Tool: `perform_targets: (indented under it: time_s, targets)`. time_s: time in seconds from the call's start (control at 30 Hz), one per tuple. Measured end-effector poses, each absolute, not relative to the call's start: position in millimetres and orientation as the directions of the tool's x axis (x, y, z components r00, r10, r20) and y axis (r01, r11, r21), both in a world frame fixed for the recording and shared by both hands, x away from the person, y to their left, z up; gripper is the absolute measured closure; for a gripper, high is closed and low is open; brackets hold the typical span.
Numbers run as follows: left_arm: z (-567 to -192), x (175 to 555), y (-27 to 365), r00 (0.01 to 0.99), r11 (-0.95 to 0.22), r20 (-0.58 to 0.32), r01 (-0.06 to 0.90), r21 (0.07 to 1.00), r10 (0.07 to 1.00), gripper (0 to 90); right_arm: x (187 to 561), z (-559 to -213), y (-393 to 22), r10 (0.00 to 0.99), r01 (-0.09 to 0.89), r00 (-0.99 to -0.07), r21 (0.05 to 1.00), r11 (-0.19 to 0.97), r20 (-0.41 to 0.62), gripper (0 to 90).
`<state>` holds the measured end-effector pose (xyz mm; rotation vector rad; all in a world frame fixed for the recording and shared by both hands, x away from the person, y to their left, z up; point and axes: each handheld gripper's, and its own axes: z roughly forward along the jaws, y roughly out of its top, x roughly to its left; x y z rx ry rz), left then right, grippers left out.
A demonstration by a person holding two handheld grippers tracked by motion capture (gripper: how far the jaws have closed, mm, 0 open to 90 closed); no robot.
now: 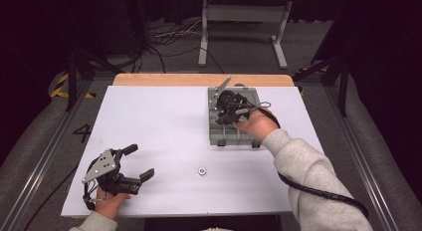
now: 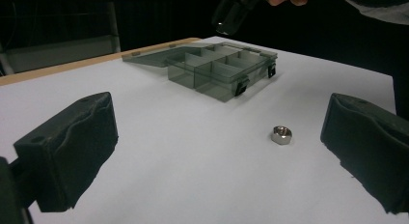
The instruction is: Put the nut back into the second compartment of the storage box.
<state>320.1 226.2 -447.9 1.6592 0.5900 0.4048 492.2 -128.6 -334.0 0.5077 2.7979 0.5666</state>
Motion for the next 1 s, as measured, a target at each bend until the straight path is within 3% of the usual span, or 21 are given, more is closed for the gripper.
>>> perform_targets:
  time_s: [0.37,1.0]
  targets:
    - [-448,320,227,0.806,-0.104,-0.065,0.155,0.982,0.588,0.4,527,-337,-143,0.481,0.368,-0.859,0.443,0.817,-0.173,70.0]
    - [-448,321,227,0.807,-0.107,-0.061,0.151,0.983,0.587,0.4,545,-377,-150,0.539,0.457,-0.83,0.379,0.805,-0.145,69.9]
